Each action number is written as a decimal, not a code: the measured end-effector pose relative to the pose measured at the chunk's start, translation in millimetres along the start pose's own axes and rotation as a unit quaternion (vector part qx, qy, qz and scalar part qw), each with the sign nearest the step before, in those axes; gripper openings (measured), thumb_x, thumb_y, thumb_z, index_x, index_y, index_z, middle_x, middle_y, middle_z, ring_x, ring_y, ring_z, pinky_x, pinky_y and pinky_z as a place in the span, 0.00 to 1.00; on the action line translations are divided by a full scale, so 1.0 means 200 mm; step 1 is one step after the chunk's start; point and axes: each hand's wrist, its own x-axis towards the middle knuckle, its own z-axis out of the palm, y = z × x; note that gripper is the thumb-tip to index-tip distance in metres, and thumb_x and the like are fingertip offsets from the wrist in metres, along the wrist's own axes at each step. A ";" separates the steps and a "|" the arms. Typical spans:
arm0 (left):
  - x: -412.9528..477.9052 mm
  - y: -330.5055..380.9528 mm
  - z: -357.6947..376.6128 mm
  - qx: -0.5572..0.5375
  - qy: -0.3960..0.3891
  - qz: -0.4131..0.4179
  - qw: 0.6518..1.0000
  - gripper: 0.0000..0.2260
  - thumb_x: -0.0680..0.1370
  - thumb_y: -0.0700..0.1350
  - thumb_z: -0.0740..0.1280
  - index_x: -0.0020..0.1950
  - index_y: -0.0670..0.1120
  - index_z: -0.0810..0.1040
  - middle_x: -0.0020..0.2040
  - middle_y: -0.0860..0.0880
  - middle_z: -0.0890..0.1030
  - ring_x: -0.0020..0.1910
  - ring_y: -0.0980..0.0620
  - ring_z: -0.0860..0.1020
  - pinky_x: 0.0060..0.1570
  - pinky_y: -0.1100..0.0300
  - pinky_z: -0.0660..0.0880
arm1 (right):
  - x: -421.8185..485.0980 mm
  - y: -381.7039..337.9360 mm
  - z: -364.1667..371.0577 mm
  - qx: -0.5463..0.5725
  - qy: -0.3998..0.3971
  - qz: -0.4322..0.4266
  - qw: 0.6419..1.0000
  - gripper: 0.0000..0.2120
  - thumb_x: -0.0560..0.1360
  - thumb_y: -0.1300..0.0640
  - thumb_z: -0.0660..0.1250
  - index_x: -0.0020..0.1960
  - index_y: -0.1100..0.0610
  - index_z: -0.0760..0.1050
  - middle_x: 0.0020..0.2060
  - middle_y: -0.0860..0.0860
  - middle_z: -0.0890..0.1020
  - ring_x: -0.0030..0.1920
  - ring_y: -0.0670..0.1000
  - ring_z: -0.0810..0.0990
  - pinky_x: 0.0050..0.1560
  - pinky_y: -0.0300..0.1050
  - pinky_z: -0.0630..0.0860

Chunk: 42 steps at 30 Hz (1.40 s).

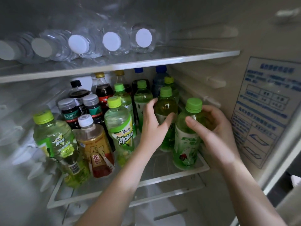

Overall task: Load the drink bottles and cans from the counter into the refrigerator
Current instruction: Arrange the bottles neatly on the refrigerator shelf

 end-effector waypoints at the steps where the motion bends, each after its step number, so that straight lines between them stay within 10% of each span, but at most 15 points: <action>1: 0.00 -0.02 0.01 -0.014 -0.015 -0.015 1.000 0.29 0.75 0.48 0.70 0.71 0.48 0.60 0.67 0.49 0.70 0.65 0.55 0.70 0.66 0.57 0.68 | -0.01 0.00 0.00 -0.003 0.005 -0.002 1.000 0.17 0.65 0.49 0.76 0.51 0.44 0.75 0.48 0.36 0.82 0.48 0.36 0.80 0.43 0.26 0.73; 15: -0.05 -0.11 -0.10 0.005 0.072 -0.020 0.997 0.34 0.79 0.44 0.65 0.78 0.52 0.48 0.77 0.52 0.56 0.74 0.60 0.58 0.63 0.80 0.58 | -0.07 -0.03 0.03 -0.093 0.056 -0.027 0.994 0.14 0.71 0.47 0.69 0.55 0.38 0.70 0.49 0.33 0.79 0.51 0.35 0.77 0.52 0.30 0.73; 20: -0.06 -0.06 -0.09 0.054 0.074 -0.024 0.995 0.34 0.80 0.43 0.61 0.78 0.48 0.41 0.79 0.50 0.47 0.77 0.54 0.50 0.74 0.52 0.58 | -0.10 -0.02 0.06 -0.151 0.073 -0.053 0.984 0.17 0.73 0.45 0.63 0.60 0.42 0.66 0.52 0.36 0.75 0.53 0.33 0.73 0.48 0.22 0.66; 29: 0.12 0.19 -0.14 0.286 0.102 0.189 0.934 0.23 0.76 0.45 0.65 0.69 0.41 0.68 0.73 0.41 0.62 0.75 0.42 0.55 0.75 0.50 0.50 | -0.06 0.02 0.04 -0.141 0.068 -0.047 0.987 0.21 0.73 0.44 0.62 0.64 0.46 0.68 0.55 0.40 0.75 0.57 0.37 0.73 0.50 0.21 0.65; 34: 0.50 0.35 -0.15 0.317 -0.062 0.116 0.939 0.16 0.76 0.49 0.65 0.62 0.45 0.76 0.48 0.49 0.78 0.54 0.45 0.76 0.48 0.61 0.70 | -0.03 0.05 0.04 -0.145 0.055 -0.050 0.987 0.18 0.74 0.43 0.62 0.63 0.41 0.66 0.55 0.36 0.75 0.57 0.31 0.71 0.52 0.20 0.63; 39: 0.76 0.33 -0.07 0.369 -0.237 0.054 0.897 0.14 0.77 0.46 0.66 0.62 0.45 0.74 0.59 0.43 0.77 0.57 0.45 0.76 0.53 0.57 0.74 | -0.01 0.08 0.04 -0.156 0.050 -0.057 0.985 0.20 0.74 0.44 0.62 0.65 0.46 0.68 0.57 0.43 0.76 0.58 0.38 0.74 0.57 0.30 0.68; 42: 0.80 0.28 -0.04 0.361 -0.276 -0.002 0.891 0.23 0.75 0.47 0.70 0.69 0.45 0.70 0.55 0.52 0.70 0.50 0.50 0.74 0.30 0.66 0.74 | 0.00 0.09 0.04 -0.156 0.048 -0.067 0.984 0.21 0.75 0.43 0.62 0.66 0.48 0.68 0.57 0.44 0.76 0.58 0.41 0.74 0.56 0.31 0.69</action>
